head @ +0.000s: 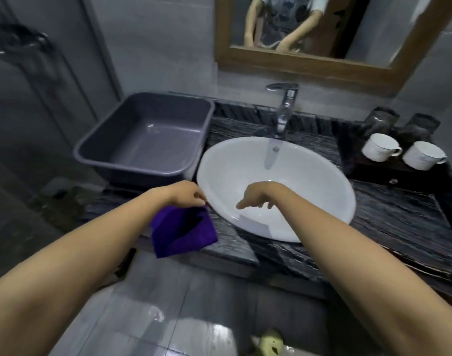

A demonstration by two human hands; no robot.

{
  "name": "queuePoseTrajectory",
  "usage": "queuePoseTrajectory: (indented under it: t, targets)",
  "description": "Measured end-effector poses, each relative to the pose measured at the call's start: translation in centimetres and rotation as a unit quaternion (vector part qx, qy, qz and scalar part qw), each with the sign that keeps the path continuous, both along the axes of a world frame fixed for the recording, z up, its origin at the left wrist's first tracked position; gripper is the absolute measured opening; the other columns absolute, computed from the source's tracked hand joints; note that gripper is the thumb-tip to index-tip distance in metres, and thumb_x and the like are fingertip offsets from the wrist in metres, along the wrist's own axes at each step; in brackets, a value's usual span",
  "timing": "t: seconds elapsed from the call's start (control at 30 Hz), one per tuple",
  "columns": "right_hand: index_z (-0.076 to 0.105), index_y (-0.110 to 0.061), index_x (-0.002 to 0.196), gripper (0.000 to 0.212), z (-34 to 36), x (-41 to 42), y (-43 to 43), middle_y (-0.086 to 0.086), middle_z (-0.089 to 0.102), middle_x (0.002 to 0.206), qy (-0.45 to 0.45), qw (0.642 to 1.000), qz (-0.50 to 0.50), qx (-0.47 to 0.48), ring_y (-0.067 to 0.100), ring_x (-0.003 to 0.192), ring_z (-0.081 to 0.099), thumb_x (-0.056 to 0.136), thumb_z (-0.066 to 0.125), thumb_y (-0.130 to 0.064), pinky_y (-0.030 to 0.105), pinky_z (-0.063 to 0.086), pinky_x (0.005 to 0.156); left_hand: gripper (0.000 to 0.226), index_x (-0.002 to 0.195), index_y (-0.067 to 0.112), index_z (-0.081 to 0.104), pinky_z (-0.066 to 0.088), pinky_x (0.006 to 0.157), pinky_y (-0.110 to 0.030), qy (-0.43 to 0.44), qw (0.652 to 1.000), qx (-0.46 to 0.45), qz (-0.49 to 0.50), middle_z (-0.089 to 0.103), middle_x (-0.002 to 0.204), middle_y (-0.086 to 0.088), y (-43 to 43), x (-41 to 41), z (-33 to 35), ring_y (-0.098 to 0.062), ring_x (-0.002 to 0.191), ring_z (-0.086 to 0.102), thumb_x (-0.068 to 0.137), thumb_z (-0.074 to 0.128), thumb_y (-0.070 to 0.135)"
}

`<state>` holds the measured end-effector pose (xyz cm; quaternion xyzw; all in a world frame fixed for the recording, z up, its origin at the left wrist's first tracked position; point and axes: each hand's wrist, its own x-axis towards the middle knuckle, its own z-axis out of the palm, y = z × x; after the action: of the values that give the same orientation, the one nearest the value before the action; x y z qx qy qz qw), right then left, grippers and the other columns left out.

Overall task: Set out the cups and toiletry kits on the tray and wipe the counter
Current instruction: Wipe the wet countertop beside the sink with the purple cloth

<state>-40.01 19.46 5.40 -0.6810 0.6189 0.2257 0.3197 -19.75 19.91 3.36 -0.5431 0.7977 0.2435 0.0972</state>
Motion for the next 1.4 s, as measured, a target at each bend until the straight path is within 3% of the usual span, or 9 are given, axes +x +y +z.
queuePoseTrajectory:
  t: [0.1, 0.27, 0.4, 0.57, 0.67, 0.8, 0.93, 1.13, 1.4]
  targets:
    - [0.054, -0.002, 0.123, 0.050, -0.1, 4.4, 0.5, 0.010, 0.058, 0.118, -0.052, 0.999, 0.015, -0.003, 0.025, 0.098, 0.057, 0.091, 0.052, -0.041, 0.045, 0.051, 0.093, 0.032, 0.119, 0.012, 0.062, 0.039, 0.096, -0.026, -0.028, 0.999, 0.038, 0.012, 0.063, 0.126, -0.004, 1.6, 3.9, -0.3, -0.019, 0.115, 0.057, 0.090, 0.052, 0.025]
    - [0.060, 0.002, 0.119, 0.045, -1.3, 9.5, 1.7, 0.018, 0.062, 0.115, -0.061, 0.990, 0.103, -0.072, 0.027, 0.096, 0.056, 0.094, 0.049, -0.034, 0.026, 0.047, 0.071, 0.040, 0.125, 0.012, 0.055, 0.041, 0.098, -0.030, -0.024, 0.997, 0.026, 0.067, 0.059, 0.130, -0.008, 3.2, 7.8, -2.4, -0.023, 0.118, 0.054, 0.087, 0.056, 0.025]
    - [0.050, -0.008, 0.130, 0.048, -5.6, 11.1, 3.1, 0.016, 0.052, 0.133, -0.036, 0.976, 0.141, -0.164, 0.033, 0.122, 0.047, 0.091, 0.054, -0.035, 0.036, 0.041, 0.099, 0.057, 0.134, 0.015, 0.045, 0.034, 0.106, -0.031, 0.018, 0.992, -0.043, 0.114, 0.048, 0.138, -0.010, 5.2, 8.4, -5.1, -0.026, 0.127, 0.043, 0.082, 0.063, 0.030]
    - [0.047, -0.010, 0.132, 0.056, -9.5, 10.8, 4.8, 0.014, 0.045, 0.131, -0.073, 0.951, 0.139, -0.266, 0.031, 0.121, 0.042, 0.084, 0.064, -0.033, 0.040, 0.040, 0.100, 0.066, 0.139, 0.014, 0.038, 0.026, 0.114, -0.034, 0.043, 0.985, -0.097, 0.139, 0.031, 0.147, -0.012, 7.3, 7.2, -8.0, -0.026, 0.138, 0.023, 0.082, 0.064, 0.034]
    - [0.055, -0.011, 0.128, 0.049, -10.2, 10.2, 4.8, 0.010, 0.051, 0.124, -0.119, 0.940, 0.121, -0.297, 0.028, 0.116, 0.046, 0.084, 0.065, -0.029, 0.038, 0.041, 0.098, 0.061, 0.135, 0.014, 0.045, 0.029, 0.111, -0.035, 0.040, 0.977, -0.131, 0.161, 0.039, 0.142, -0.010, 7.6, 6.6, -8.7, -0.026, 0.134, 0.028, 0.081, 0.066, 0.033]
    - [0.062, -0.008, 0.112, 0.030, -10.9, 10.1, 5.7, 0.011, 0.059, 0.113, -0.146, 0.921, 0.119, -0.341, 0.030, 0.109, 0.050, 0.085, 0.062, -0.020, 0.043, 0.043, 0.090, 0.040, 0.117, 0.015, 0.060, 0.041, 0.099, -0.039, 0.036, 0.965, -0.185, 0.183, 0.057, 0.120, -0.007, 7.9, 5.9, -9.0, -0.024, 0.119, 0.044, 0.080, 0.066, 0.030]
    - [0.059, -0.007, 0.111, 0.026, -10.4, 9.6, 5.6, 0.012, 0.058, 0.114, -0.150, 0.920, 0.127, -0.338, 0.031, 0.109, 0.050, 0.088, 0.058, -0.019, 0.042, 0.043, 0.089, 0.025, 0.103, 0.011, 0.058, 0.046, 0.087, -0.041, 0.000, 0.964, -0.210, 0.165, 0.060, 0.109, -0.010, 8.3, 5.3, -8.2, -0.028, 0.111, 0.049, 0.083, 0.060, 0.027]
    - [0.062, -0.014, 0.112, 0.026, -8.4, 7.7, 5.5, 0.010, 0.065, 0.114, -0.210, 0.929, 0.037, -0.301, 0.029, 0.108, 0.056, 0.088, 0.060, -0.024, 0.036, 0.046, 0.085, 0.023, 0.106, 0.013, 0.054, 0.045, 0.081, -0.038, 0.027, 0.968, -0.187, 0.164, 0.063, 0.113, -0.010, 7.9, 4.4, -5.6, -0.031, 0.107, 0.056, 0.087, 0.055, 0.026]
    - [0.068, -0.017, 0.103, 0.021, -3.5, 2.1, 5.9, 0.005, 0.070, 0.105, -0.234, 0.921, -0.031, -0.311, 0.024, 0.099, 0.061, 0.086, 0.061, -0.027, 0.032, 0.045, 0.080, 0.024, 0.106, 0.015, 0.057, 0.048, 0.080, -0.040, 0.067, 0.978, -0.179, 0.080, 0.066, 0.107, -0.009, 6.3, 0.6, -0.6, -0.031, 0.099, 0.059, 0.086, 0.057, 0.029]
